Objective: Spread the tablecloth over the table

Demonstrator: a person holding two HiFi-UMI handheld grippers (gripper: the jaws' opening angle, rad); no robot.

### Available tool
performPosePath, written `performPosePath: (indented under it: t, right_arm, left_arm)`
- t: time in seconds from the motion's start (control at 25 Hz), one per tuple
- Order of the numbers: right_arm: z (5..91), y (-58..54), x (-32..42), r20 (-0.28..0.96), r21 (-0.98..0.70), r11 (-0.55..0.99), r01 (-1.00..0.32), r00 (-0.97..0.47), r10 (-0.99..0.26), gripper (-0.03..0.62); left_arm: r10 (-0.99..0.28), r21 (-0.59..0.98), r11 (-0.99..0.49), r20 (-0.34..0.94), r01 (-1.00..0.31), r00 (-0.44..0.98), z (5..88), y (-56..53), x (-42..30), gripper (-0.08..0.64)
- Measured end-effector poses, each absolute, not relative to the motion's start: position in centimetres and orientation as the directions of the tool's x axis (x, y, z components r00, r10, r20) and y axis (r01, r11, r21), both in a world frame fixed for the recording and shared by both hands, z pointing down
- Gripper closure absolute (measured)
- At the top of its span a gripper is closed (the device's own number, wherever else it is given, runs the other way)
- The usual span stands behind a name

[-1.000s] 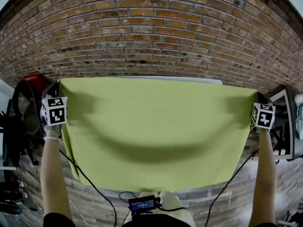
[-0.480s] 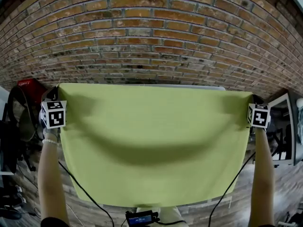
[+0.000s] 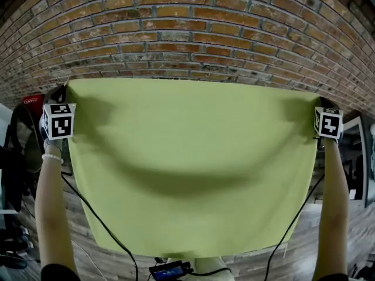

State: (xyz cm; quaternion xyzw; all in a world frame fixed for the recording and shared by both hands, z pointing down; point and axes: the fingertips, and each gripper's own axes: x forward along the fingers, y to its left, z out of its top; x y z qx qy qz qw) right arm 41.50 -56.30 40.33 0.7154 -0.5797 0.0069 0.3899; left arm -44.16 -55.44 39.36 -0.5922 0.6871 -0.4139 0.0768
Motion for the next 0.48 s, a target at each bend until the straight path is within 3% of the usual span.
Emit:
performPosePath:
  t: [0.48]
  right_arm:
    - [36.2, -62.7, 41.8, 0.392, 0.576, -0.03, -0.817, 0.309, -0.866, 0.558]
  left_arm:
    - [-0.893, -0.672, 0.004, 0.331, -0.741, -0.305, 35.7, -60.7, -44.3, 0.544]
